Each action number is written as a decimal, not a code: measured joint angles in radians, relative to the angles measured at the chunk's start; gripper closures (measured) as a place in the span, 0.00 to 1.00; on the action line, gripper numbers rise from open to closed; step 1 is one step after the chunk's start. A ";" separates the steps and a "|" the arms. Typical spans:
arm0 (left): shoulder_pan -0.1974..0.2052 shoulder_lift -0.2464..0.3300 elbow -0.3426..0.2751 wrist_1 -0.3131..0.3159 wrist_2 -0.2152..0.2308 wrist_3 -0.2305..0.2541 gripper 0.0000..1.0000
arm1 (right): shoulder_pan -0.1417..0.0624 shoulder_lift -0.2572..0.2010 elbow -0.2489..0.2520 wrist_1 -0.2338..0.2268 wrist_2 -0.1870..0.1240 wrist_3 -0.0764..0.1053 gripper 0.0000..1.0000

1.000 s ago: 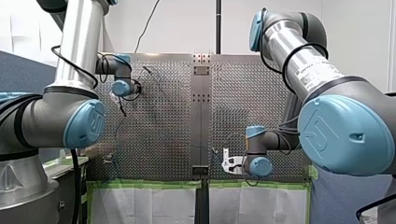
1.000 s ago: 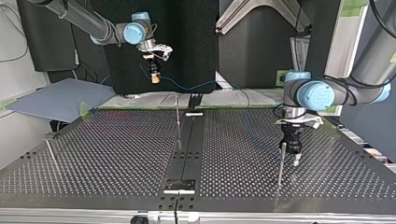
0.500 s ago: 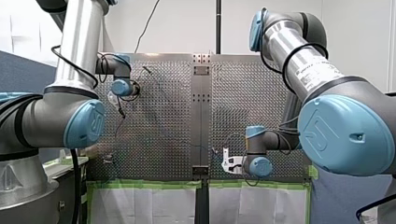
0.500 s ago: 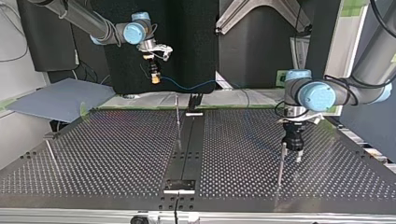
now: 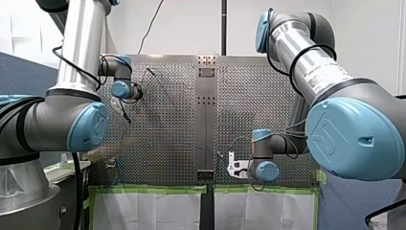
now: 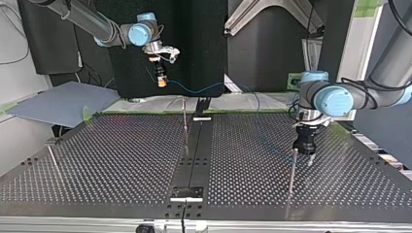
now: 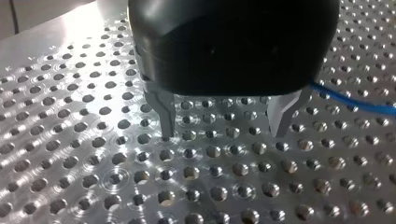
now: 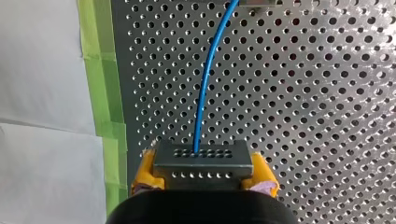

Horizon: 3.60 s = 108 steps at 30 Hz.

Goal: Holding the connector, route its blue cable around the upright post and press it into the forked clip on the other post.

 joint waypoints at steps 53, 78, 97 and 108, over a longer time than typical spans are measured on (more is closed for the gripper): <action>0.061 0.072 -0.005 -0.196 0.168 0.034 0.02 | 0.016 0.000 0.000 -0.007 -0.010 0.003 1.00; 0.026 -0.070 -0.044 -0.152 -0.031 0.177 0.02 | 0.023 0.000 0.000 -0.006 -0.010 0.004 1.00; 0.018 -0.056 -0.014 -0.340 -0.107 0.355 0.02 | 0.026 0.000 0.000 -0.001 -0.010 0.004 1.00; 0.018 -0.040 -0.018 -0.443 -0.061 0.344 0.02 | 0.027 0.000 0.000 0.000 -0.010 0.004 1.00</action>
